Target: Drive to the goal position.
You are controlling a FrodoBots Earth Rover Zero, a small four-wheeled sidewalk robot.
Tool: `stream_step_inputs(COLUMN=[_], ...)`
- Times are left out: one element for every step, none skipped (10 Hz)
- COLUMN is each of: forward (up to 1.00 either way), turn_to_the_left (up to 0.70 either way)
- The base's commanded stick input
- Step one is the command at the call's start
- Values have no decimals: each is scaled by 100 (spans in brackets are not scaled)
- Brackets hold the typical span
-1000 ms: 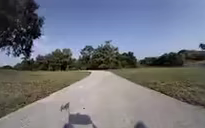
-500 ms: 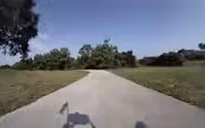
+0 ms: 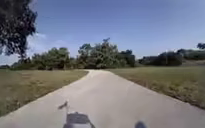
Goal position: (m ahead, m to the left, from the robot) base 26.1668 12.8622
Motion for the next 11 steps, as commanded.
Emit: stream_step_inputs(forward=[100, 100, 100, 100, 100, 100, 100, 100, 100, 100, 100], turn_to_the_left=[3, 3, 3, 3, 4, 19, 39, 40, 40, 35, 4])
